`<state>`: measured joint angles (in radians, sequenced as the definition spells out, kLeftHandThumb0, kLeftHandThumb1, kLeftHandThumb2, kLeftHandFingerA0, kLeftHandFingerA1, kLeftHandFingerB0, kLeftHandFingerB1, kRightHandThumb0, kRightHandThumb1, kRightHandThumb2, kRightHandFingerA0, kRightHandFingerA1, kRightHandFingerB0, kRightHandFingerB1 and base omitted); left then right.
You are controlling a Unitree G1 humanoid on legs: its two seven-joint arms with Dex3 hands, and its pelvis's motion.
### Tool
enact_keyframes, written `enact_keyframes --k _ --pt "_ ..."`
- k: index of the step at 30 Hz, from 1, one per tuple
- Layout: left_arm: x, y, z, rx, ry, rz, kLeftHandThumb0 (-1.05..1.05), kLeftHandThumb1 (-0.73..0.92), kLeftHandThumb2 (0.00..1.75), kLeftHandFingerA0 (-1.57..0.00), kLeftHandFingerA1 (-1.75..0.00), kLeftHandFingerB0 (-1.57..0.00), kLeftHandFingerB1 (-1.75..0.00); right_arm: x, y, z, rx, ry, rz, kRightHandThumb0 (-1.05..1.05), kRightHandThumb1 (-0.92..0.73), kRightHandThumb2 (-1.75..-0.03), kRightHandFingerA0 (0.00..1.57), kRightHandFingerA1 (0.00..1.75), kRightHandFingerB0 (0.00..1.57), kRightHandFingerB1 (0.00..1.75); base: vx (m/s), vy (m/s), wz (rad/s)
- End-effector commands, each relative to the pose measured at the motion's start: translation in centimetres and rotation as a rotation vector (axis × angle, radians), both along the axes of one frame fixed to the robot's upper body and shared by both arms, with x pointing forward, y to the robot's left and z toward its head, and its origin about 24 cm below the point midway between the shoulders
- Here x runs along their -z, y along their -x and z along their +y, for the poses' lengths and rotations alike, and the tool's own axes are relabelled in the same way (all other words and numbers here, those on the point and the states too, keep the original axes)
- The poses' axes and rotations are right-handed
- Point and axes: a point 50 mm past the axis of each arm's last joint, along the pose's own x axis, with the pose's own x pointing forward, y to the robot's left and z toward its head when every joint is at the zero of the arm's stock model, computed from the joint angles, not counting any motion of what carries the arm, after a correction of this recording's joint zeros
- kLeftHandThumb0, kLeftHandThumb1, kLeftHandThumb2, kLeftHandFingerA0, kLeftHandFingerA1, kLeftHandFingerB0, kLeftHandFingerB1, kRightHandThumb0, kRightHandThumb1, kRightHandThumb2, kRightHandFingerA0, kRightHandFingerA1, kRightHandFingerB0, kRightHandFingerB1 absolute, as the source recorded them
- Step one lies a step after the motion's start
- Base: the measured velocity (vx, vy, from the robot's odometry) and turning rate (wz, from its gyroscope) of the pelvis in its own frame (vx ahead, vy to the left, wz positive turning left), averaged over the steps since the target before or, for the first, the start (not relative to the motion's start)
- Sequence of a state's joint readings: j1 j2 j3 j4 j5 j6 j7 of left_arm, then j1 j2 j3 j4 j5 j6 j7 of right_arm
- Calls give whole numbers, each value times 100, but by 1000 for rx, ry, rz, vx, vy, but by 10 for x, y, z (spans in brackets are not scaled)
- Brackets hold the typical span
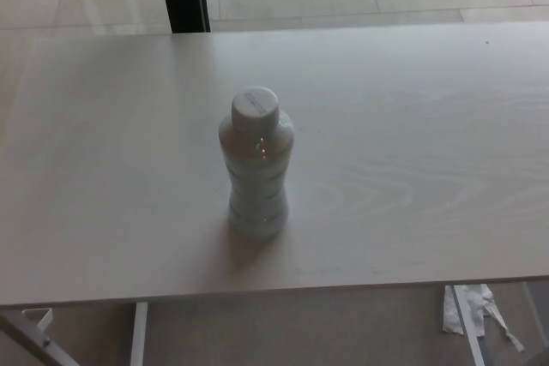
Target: Pick up a bottle and hand it
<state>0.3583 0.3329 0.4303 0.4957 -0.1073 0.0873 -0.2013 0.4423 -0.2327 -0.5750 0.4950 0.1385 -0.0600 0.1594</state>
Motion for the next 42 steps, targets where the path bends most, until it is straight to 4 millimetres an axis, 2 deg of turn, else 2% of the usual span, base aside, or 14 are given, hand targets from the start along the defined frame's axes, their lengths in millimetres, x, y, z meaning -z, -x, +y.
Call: enact_keyframes --k 1,2,3,5,15,21,22,24,30,34,35,36,37,42 --pt "-88 -17 35 -80 -58 -420 -70 42 79 -75 -84 -13 -42 -62 9 -35 146 -6 -435 -55 -39 -75 33 55 26 45 0 0 0" --pt "-93 -19 36 -91 -87 -440 -70 42 79 -75 -84 -13 -42 -62 9 -35 147 -8 -435 -55 -39 -75 33 55 26 45 0 0 0" --pt "-114 -27 37 -88 -145 -477 -37 27 89 0 -49 0 -50 -63 8 -35 135 -1 -430 -50 -52 -56 38 47 31 33 0 0 0" --pt "-130 -32 37 -89 -167 -520 -64 52 56 -18 -32 -13 -28 -65 7 -34 133 -9 -433 -51 -52 -56 36 46 31 32 0 0 0" --pt "-225 -90 3 156 -318 -771 -76 38 78 -39 -58 -28 -48 -66 7 -32 135 -40 -446 -51 -50 -55 38 47 32 32 0 0 0" --pt "-223 -138 -51 433 -217 -731 -66 49 55 -19 -45 -17 -31 -64 5 -32 129 -48 -447 -53 -49 -55 43 46 35 33 0 0 0" --pt "-218 -144 -59 470 -177 -716 -36 24 86 -5 -53 0 -49 -65 5 -32 135 -55 -448 -57 -39 -75 34 54 28 44 0 0 0" --pt "-213 -149 -68 498 -143 -690 -67 39 78 -3 -49 -6 -37 -66 5 -31 125 -44 -436 -58 -39 -76 33 54 28 45 0 0 0" --pt "-186 -165 -111 660 -107 -566 -71 40 82 -4 -48 -4 -27 -67 3 -30 108 -38 -438 -55 -50 -56 40 47 34 33 0 0 0" --pt "-167 -174 -140 781 -83 -483 -68 38 82 -2 -43 -1 -26 -67 1 -29 104 -39 -440 -61 -41 -77 40 56 27 44 0 0 0" --pt "-162 -176 -146 799 -69 -460 -69 48 54 0 -43 -1 -27 -67 0 -29 104 -42 -440 -54 -51 -55 42 47 33 32 0 0 0" --pt "-160 -178 -150 821 -83 -438 -67 38 82 0 -40 0 -24 -67 0 -29 101 -39 -439 -54 -51 -56 40 48 33 33 0 0 0" --pt "-156 -181 -154 843 -100 -412 -71 37 71 0 -38 -3 -21 -67 0 -29 104 -42 -433 -60 -41 -77 41 56 28 45 0 0 0" --pt "-147 -194 -166 891 -157 -331 -71 40 84 0 -50 0 -13 -67 0 -30 108 -40 -437 -53 -50 -55 35 46 35 32 0 0 0"
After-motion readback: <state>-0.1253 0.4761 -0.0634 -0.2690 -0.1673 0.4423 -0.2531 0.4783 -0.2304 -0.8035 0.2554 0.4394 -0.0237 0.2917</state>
